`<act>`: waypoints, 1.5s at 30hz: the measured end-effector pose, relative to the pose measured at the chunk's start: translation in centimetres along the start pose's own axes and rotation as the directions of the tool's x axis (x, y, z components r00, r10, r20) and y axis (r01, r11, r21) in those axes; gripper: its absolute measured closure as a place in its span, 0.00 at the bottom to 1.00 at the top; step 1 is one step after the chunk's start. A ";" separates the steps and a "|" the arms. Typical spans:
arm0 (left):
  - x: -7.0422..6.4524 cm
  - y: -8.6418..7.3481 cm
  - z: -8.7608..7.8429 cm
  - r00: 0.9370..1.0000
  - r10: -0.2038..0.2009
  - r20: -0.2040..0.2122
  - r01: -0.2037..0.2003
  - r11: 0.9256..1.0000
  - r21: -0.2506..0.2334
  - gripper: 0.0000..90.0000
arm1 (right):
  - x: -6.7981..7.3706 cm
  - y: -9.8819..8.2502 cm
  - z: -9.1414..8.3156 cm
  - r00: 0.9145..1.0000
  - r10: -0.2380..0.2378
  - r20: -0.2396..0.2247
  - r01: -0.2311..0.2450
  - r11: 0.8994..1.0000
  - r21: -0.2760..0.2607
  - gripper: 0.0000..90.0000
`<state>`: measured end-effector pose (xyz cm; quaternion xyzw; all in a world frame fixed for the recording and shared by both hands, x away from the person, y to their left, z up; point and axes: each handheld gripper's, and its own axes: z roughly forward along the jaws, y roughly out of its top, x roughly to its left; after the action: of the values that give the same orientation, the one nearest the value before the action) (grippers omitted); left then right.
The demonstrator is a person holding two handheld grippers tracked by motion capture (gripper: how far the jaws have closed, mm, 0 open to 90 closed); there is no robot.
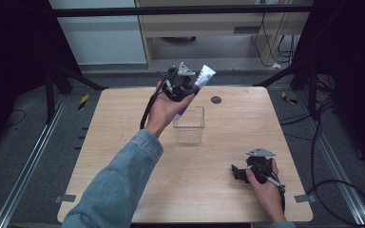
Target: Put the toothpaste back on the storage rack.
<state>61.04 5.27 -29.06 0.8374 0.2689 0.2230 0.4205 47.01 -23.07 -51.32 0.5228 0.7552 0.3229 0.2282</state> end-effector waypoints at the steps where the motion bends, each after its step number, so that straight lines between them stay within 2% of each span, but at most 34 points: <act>1: 0.0 0.0 0.1 1.000 -0.001 -0.001 0.001 1.000 -0.006 0.87 | 0.0 0.0 0.0 1.000 0.000 0.000 0.000 1.000 0.000 0.00; 11: 0.3 -0.1 0.3 1.000 -0.025 0.001 0.025 0.998 -0.065 0.87 | 0.0 0.0 0.0 1.000 -0.002 0.002 0.002 1.000 0.002 0.00; 18: 0.3 0.0 0.3 1.000 -0.027 0.001 0.027 0.995 -0.097 0.87 | 0.0 0.0 0.0 1.000 0.000 0.001 0.000 1.000 0.001 0.00; 26: 0.0 0.0 0.9 1.000 -0.031 0.006 0.031 0.993 -0.118 0.87 | 0.0 0.0 0.0 1.000 0.000 0.000 0.000 1.000 0.001 0.00; 29: -0.1 -0.1 1.1 1.000 -0.023 0.010 0.024 0.993 -0.118 0.87 | 0.0 0.0 0.0 1.000 0.000 0.000 0.000 1.000 0.001 0.00; 39: -0.1 -1.1 2.2 0.999 -0.039 0.017 0.041 0.991 -0.127 0.87 | 0.0 0.0 0.0 1.000 -0.002 0.001 0.002 1.000 0.002 0.00; 45: 0.0 -2.2 3.2 0.999 -0.039 0.021 0.041 0.994 -0.103 0.87 | 0.0 0.0 0.0 1.000 -0.002 0.001 0.002 1.000 0.002 0.00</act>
<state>62.38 4.50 -32.57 0.8111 0.2698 0.2201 0.4700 47.00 -23.08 -51.31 0.5225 0.7559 0.3216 0.2284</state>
